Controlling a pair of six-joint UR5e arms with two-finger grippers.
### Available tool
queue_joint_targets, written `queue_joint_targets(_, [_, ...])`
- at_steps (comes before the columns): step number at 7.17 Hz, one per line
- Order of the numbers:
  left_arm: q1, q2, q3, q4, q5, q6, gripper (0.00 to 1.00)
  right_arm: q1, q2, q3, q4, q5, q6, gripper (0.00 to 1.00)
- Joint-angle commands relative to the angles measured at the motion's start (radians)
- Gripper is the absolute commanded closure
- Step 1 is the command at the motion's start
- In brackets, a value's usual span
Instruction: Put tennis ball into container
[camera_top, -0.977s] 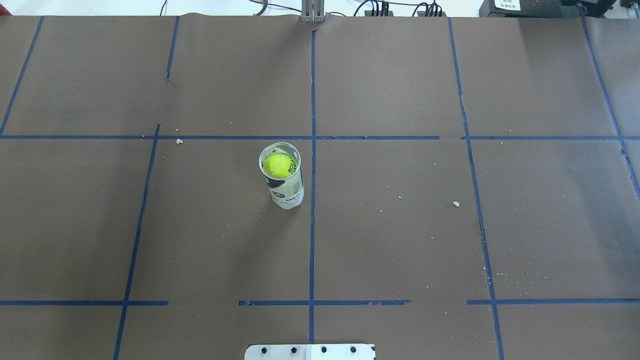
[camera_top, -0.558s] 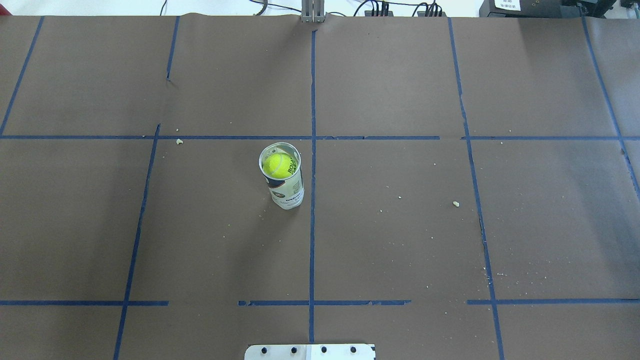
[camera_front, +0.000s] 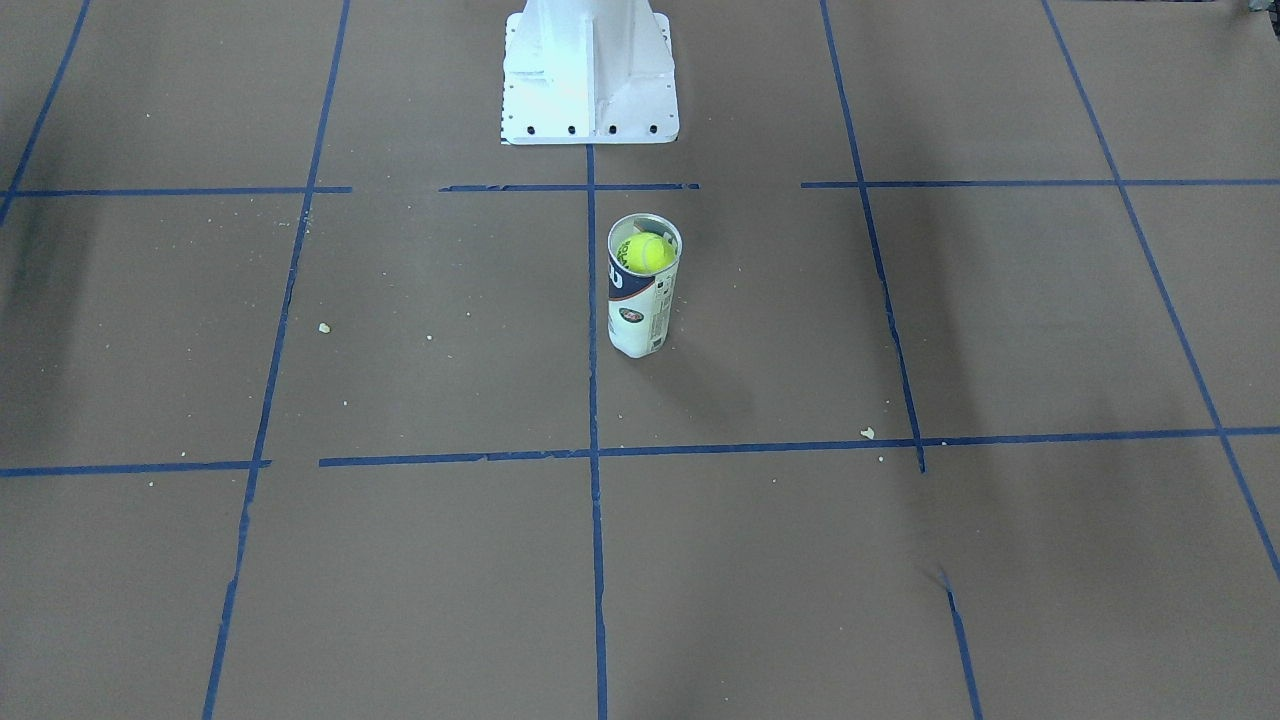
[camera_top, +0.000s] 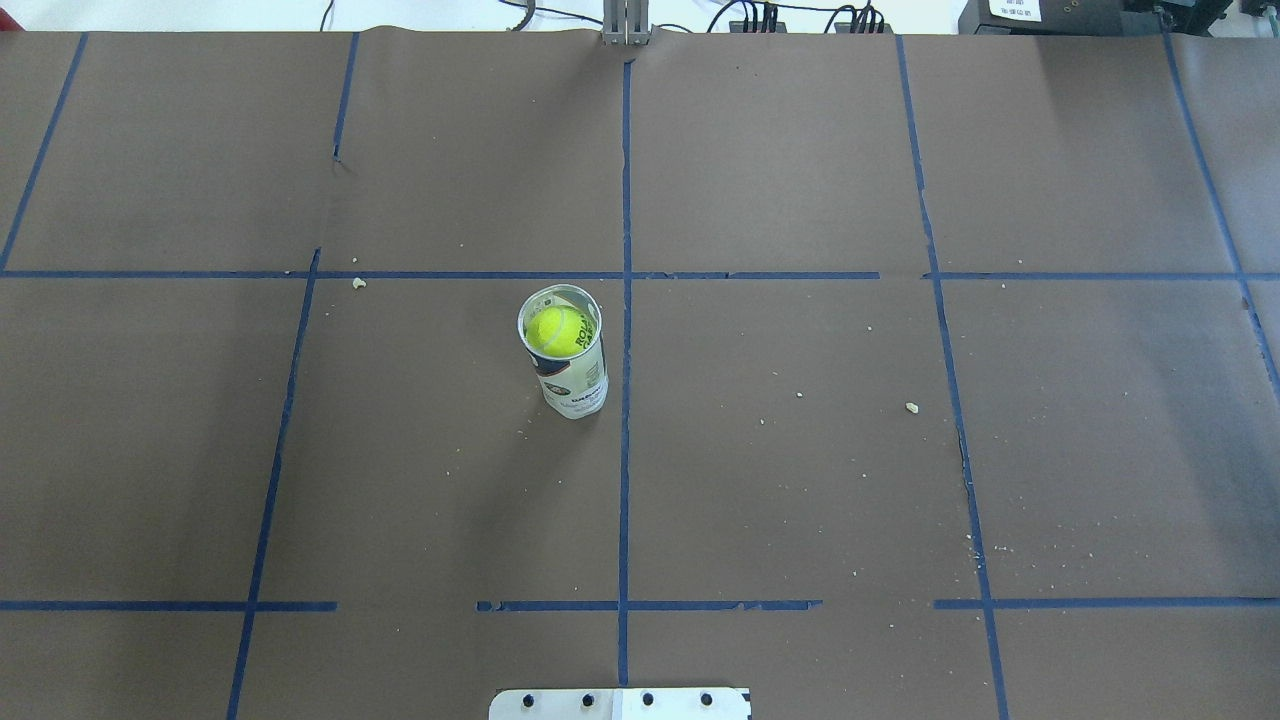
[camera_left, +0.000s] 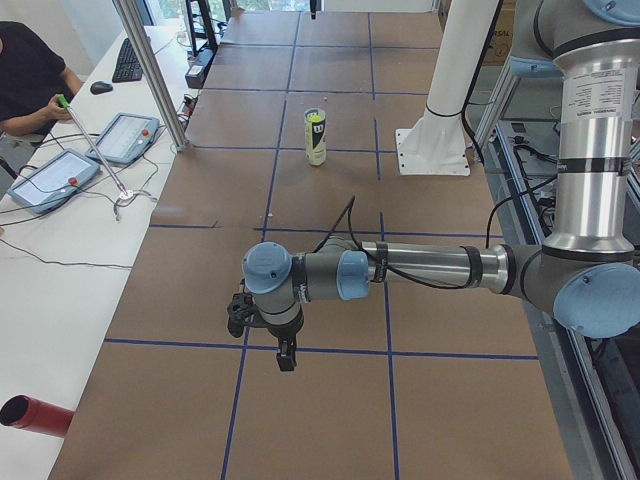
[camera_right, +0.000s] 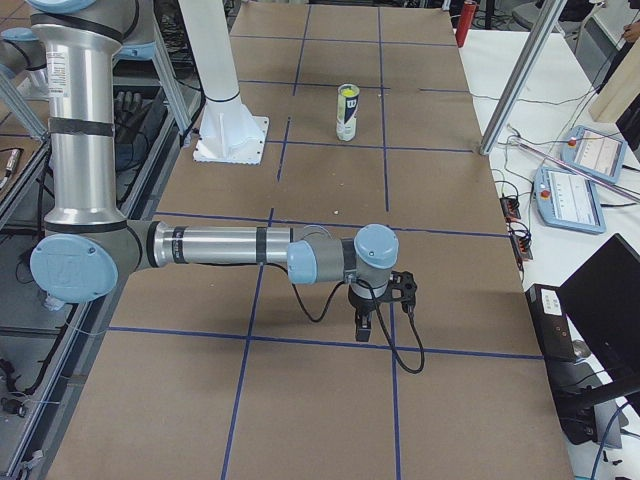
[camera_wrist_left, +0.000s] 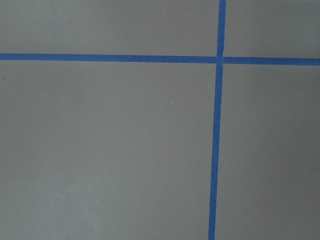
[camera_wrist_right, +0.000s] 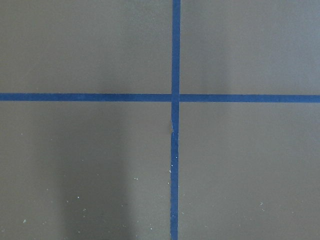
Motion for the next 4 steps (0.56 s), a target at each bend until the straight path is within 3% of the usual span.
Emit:
queue_joint_targets(1, [0.0,-0.006,-0.006,-0.002,-0.003,0.002,0.0,0.0,0.0,0.0,0.0,0.0,0.0,0.0])
queue_joint_targets(4, [0.0,-0.004,-0.006,-0.003,-0.006,0.006,0.0,0.0,0.0,0.0,0.0,0.0,0.0,0.0])
